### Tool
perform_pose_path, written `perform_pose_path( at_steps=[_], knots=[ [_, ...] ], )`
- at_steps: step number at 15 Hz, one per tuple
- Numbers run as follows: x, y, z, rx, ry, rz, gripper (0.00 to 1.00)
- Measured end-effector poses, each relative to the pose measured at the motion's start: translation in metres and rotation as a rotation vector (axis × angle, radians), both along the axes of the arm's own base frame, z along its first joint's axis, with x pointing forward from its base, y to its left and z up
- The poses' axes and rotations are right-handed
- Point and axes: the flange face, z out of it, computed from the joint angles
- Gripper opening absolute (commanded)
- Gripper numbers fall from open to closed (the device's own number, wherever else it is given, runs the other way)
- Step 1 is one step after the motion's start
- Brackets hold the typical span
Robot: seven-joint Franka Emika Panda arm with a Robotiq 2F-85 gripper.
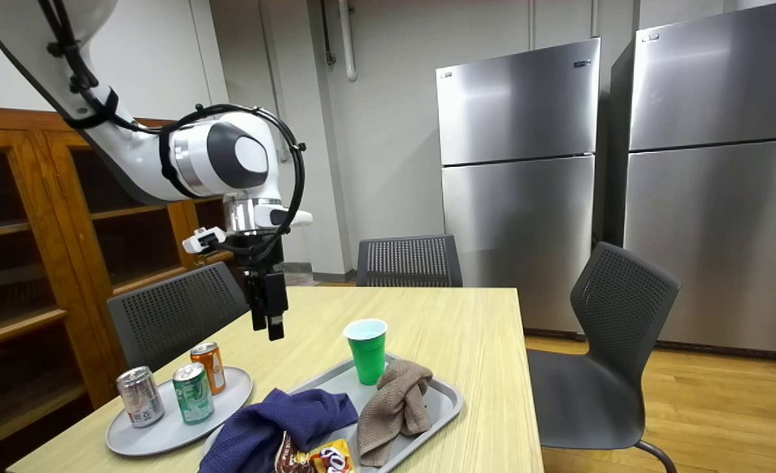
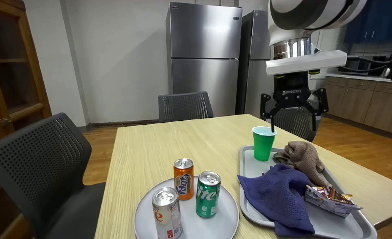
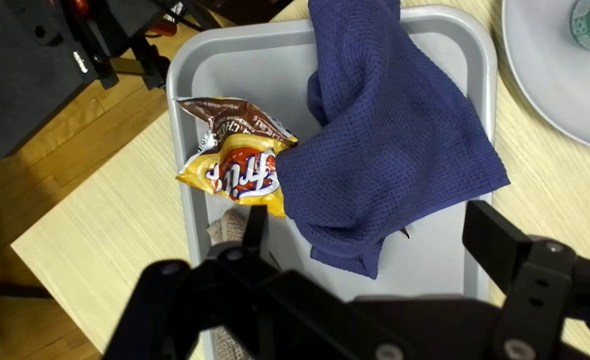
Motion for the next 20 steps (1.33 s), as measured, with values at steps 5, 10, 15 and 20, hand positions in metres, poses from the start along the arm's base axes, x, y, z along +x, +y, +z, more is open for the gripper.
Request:
perform_pose_path(
  at_steps=[5, 10, 15, 20],
  knots=[
    [-0.003, -0.001, -0.020, 0.020, -0.025, -0.065, 1.00],
    [-0.007, -0.001, -0.041, 0.024, -0.063, -0.130, 1.00],
    [-0.017, -0.002, -0.064, 0.019, -0.074, -0.191, 1.00],
    [-0.024, -0.001, -0.091, 0.008, -0.060, -0.257, 1.00]
  ],
)
